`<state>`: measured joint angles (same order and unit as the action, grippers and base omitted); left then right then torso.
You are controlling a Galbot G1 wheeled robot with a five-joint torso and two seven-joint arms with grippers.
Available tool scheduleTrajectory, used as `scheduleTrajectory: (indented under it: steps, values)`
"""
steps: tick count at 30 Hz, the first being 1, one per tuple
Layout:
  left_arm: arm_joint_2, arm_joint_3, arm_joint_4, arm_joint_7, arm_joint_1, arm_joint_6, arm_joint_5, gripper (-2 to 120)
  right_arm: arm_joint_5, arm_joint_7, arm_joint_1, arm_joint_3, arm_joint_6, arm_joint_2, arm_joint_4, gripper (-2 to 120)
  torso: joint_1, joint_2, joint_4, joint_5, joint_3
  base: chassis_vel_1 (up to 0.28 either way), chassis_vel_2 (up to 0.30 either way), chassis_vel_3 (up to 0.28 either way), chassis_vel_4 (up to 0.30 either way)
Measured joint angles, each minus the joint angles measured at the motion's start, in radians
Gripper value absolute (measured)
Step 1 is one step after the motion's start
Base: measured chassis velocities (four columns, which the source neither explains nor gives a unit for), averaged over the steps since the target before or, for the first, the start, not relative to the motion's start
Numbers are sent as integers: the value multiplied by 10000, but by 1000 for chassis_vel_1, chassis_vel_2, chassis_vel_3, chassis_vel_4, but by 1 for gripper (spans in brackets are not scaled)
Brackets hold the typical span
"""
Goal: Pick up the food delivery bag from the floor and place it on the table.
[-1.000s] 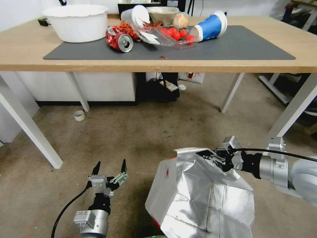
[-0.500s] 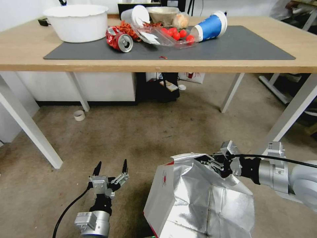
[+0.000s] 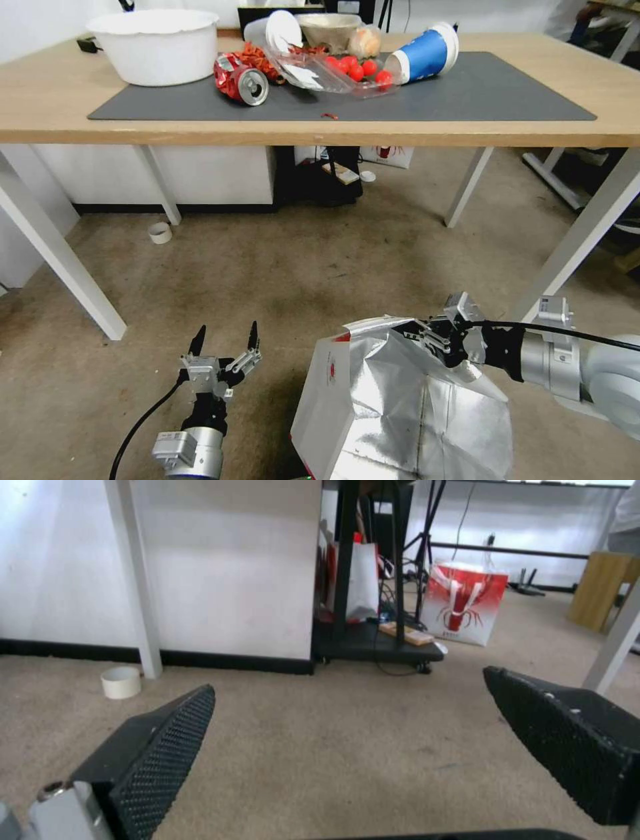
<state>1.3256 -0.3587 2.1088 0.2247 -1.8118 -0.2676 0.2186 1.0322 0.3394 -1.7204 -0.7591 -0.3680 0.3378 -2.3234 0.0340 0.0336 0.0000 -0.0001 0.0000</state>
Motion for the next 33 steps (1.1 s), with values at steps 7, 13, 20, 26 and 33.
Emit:
scheduleTrajectory:
  steps: [7, 13, 20, 26, 33]
  values:
    - [-26, -49, -74, 0, -66, -98, -169, 100, -6, -45, -63, -67, 13, 15, -146, 0, 5, 122, 0, 0, 97, 0, 0, 0, 0]
    - [-19, -12, 39, -41, -73, 11, -251, 100, -118, -40, -206, -144, 40, 151, -172, 0, 14, 402, -1, 1, 367, 0, 0, 0, 0]
    - [-28, -27, 93, -87, -109, 5, -311, 100, -222, -8, -290, -149, 51, 261, -217, 0, 39, 659, -1, 1, 605, 0, 0, 0, 0]
    - [-20, -38, 141, -99, -167, -38, -354, 100, -229, 12, -275, -150, 61, 263, -232, 0, 78, 952, 0, 0, 864, 0, 0, 0, 0]
    - [12, -56, 189, -244, -191, -24, -371, 100, -250, 26, -282, -169, 73, 266, -238, 0, 125, 1247, 0, 0, 1113, 0, 0, 0, 0]
